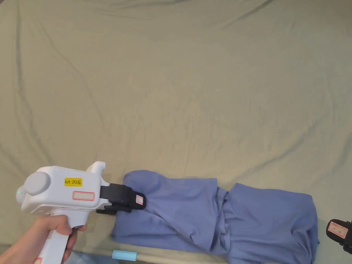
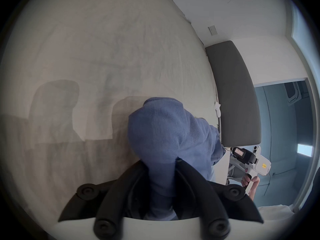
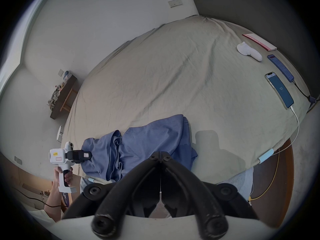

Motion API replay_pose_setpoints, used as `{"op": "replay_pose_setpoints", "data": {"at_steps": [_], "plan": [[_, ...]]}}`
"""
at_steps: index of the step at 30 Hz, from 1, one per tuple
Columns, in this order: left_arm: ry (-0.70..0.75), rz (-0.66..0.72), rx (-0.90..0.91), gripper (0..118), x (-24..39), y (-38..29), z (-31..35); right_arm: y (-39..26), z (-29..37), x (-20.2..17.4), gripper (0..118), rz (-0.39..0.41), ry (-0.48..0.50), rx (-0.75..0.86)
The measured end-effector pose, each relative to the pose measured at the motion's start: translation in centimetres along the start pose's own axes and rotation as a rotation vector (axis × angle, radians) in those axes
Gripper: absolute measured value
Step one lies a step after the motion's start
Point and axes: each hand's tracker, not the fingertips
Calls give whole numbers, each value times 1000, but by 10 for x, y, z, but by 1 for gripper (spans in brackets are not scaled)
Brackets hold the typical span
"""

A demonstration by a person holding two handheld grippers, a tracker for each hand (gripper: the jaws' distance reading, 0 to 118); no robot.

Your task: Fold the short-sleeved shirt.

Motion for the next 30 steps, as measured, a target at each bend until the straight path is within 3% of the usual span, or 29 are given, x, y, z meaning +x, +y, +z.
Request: {"op": "replay_pose_setpoints", "data": {"at_steps": [8, 14, 20, 25, 30], "plan": [[168, 10, 114, 13, -19, 7, 97, -1, -5, 1, 0, -12, 42, -5], [478, 9, 198, 13, 20, 11, 151, -3, -16, 4, 0, -21, 70, -16], [757, -119, 189, 13, 104, -1, 107, -6, -18, 2, 0, -12, 96, -16], [945, -324, 165, 13, 188, -28, 42, -10, -18, 15, 0, -18, 111, -15], [973, -501, 68, 13, 250, -57, -40, -18, -21, 38, 0, -67, 125, -23]]}}
